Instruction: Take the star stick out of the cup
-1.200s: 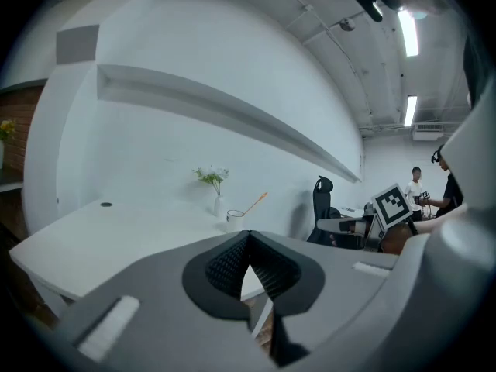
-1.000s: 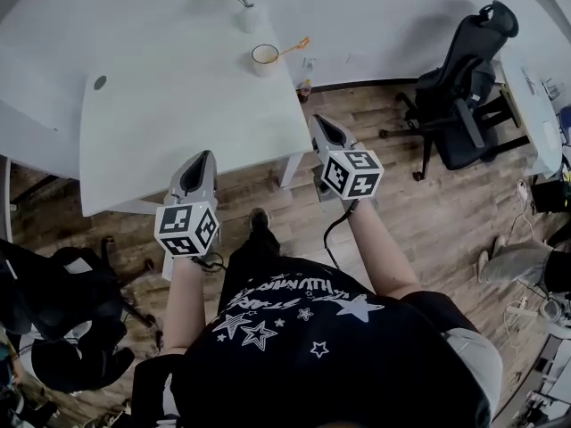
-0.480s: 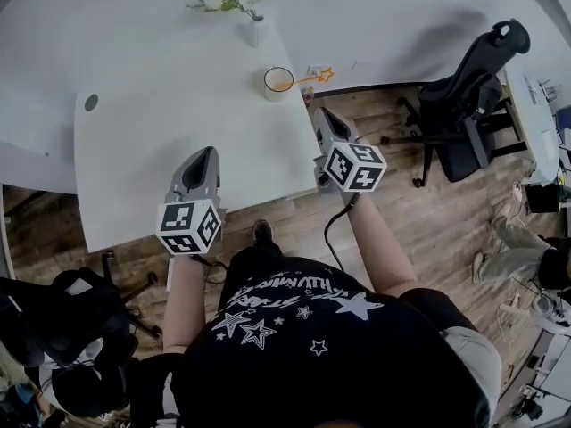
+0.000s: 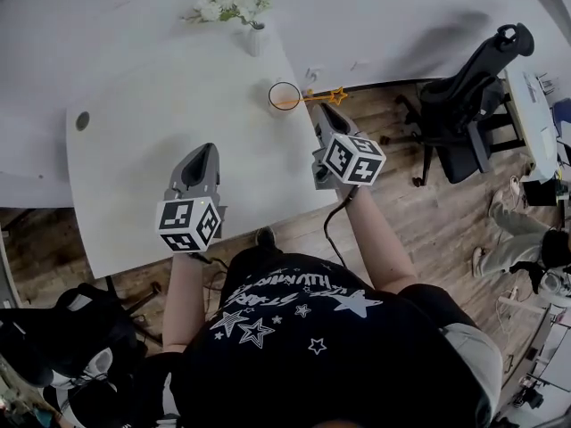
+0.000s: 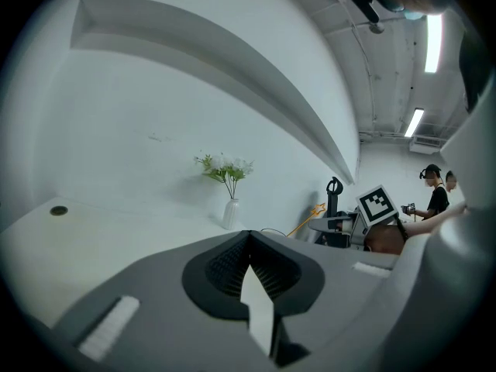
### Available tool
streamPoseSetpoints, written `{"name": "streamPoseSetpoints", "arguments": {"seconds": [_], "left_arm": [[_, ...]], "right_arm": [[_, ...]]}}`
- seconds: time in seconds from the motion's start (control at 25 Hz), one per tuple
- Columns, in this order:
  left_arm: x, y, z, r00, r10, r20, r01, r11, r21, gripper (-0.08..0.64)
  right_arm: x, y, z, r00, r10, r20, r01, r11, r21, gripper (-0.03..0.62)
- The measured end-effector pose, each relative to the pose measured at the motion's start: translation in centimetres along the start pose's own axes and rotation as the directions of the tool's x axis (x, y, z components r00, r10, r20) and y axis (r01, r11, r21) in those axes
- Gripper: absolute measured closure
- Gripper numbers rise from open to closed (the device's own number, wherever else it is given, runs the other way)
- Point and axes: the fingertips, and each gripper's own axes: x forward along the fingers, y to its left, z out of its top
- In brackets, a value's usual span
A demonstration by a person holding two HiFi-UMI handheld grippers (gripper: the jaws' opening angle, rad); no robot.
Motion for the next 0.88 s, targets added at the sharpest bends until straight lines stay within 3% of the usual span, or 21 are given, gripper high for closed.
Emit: {"name": "streamPoseSetpoints", "arguments": {"seconds": [0.36,0.52,0.88], "left_arm": [[3.0,1.5,-0.7,0.999,-0.016,-0.029,0.016,1.0,0.008,0.557],[3.4,1.7,-0.7,0.999,-0.017,-0.042,0.017,1.0,0.004,0.557],[1.8,-0.2,-1.3,0.999,-0.002,-0.041,0.003,1.0,0.013,0.557]], "right_arm": [[2.9,-1.1,0.2,0.999,-0.028,0.026,0.028,0.999,0.02,0.508],[2.9,-0.5,0.4,1.0,0.003,0.028,-0.003,1.0,0.008,0.549],[0.6,0.1,1.7,0.995,0.054,0.08,-0.053,0.999,-0.009,0.56]]}}
